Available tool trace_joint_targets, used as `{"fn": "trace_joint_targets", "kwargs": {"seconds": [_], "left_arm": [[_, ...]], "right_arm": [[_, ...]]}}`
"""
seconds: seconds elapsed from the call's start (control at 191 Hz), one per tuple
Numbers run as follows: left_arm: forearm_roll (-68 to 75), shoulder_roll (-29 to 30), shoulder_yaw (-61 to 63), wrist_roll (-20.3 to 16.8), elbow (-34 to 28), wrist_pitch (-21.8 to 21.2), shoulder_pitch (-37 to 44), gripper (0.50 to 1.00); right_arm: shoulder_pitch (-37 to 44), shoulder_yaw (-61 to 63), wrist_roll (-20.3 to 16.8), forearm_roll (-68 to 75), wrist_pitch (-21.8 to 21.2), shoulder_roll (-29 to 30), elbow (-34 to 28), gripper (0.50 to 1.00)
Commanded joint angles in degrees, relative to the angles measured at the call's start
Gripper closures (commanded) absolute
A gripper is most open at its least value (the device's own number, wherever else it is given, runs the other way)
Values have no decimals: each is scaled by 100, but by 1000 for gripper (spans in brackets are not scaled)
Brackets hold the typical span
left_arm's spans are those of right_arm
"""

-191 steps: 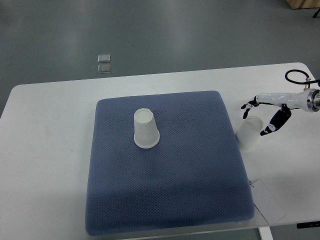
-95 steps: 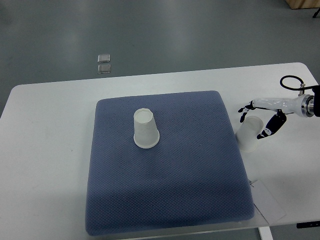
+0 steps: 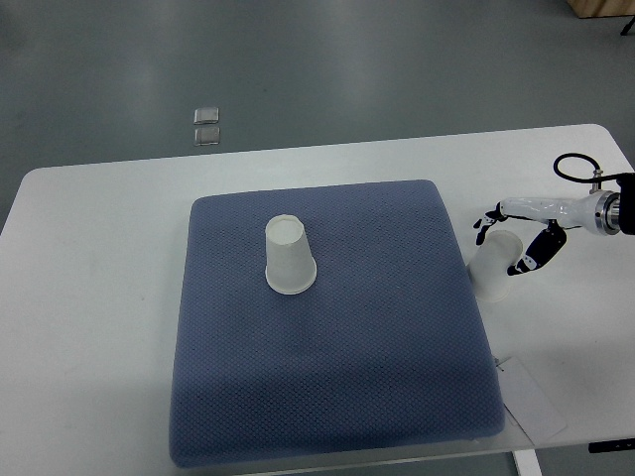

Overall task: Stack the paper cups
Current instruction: 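Close the right hand on the cup and lift it off the table, then carry the held cup over the upside-down cup and lower it on top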

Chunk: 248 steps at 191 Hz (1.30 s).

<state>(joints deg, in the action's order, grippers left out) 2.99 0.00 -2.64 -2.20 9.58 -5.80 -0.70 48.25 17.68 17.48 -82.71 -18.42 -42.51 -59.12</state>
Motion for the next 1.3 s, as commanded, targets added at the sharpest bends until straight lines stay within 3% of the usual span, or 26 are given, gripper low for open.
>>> {"fn": "trace_joint_targets", "kwargs": {"seconds": [0.0, 0.236, 0.289, 0.404, 0.624, 0.934, 1.133, 1.296], "left_arm": [[0, 0, 0, 0, 0, 0, 0, 500], [0, 0, 0, 0, 0, 0, 0, 500], [0, 0, 0, 0, 0, 0, 0, 500], [0, 0, 0, 0, 0, 0, 0, 500], [0, 0, 0, 0, 0, 0, 0, 500], [0, 0, 0, 0, 0, 0, 0, 500], [0, 0, 0, 0, 0, 0, 0, 500], [0, 0, 0, 0, 0, 0, 0, 500]], "right_arm": [[0, -37, 1, 0, -4, 32, 41, 687], [0, -90, 9, 0, 5, 155, 191, 756], [0, -90, 9, 0, 5, 155, 217, 807], [9, -90, 18, 0, 5, 155, 226, 1000], [123, -46, 45, 18, -4, 41, 191, 1000], [1248, 25, 71, 123, -224, -363, -196, 1000], [2259, 42, 36, 316, -619, -188, -425, 1000], [3111, 33, 1, 483, -1129, 489, -416, 1000]]}}
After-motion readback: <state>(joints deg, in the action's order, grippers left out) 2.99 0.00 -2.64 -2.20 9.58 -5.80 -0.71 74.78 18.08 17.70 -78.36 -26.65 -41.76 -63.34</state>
